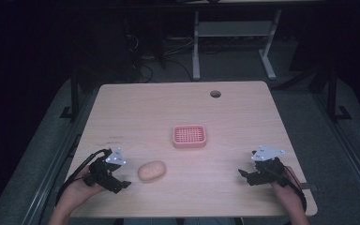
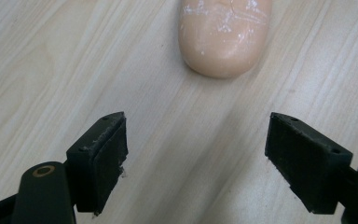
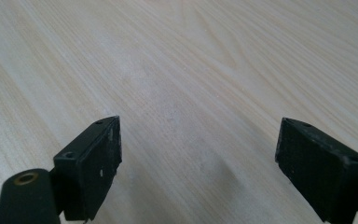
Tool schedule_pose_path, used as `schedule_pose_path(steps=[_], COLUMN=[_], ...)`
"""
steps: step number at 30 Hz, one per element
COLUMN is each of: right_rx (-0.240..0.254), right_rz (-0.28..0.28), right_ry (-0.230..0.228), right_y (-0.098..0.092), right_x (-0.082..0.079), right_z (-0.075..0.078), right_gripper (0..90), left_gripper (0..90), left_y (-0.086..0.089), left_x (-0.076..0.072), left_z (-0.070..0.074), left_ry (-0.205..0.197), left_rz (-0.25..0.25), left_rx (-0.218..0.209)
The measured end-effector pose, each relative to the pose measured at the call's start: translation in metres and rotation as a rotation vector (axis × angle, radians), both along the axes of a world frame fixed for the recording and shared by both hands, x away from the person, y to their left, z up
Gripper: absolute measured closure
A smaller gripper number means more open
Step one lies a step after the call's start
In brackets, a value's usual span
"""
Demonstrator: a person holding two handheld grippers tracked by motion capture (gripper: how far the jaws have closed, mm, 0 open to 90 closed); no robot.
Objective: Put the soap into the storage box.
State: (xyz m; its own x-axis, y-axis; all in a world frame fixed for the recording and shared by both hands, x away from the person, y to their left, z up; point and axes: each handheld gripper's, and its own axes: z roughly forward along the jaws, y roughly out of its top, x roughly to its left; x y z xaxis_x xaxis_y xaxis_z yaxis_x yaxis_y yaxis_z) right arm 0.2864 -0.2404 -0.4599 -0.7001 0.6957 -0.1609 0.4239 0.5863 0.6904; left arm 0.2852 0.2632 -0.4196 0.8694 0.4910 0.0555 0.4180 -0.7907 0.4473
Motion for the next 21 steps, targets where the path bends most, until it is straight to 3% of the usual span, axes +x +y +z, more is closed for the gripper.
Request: schedule_pose_path(steps=[21], right_rx=[0.008], right_rz=[0.000], right_ry=[0.005], right_y=[0.001], right_x=[-0.001], right_z=[0.000], right_gripper=[13.8], left_gripper=[20.4], left_y=[-0.028], left_x=[0.010], left_z=[0.001], left_ry=[0.009], left_rz=[-0.062], left_rx=[0.015])
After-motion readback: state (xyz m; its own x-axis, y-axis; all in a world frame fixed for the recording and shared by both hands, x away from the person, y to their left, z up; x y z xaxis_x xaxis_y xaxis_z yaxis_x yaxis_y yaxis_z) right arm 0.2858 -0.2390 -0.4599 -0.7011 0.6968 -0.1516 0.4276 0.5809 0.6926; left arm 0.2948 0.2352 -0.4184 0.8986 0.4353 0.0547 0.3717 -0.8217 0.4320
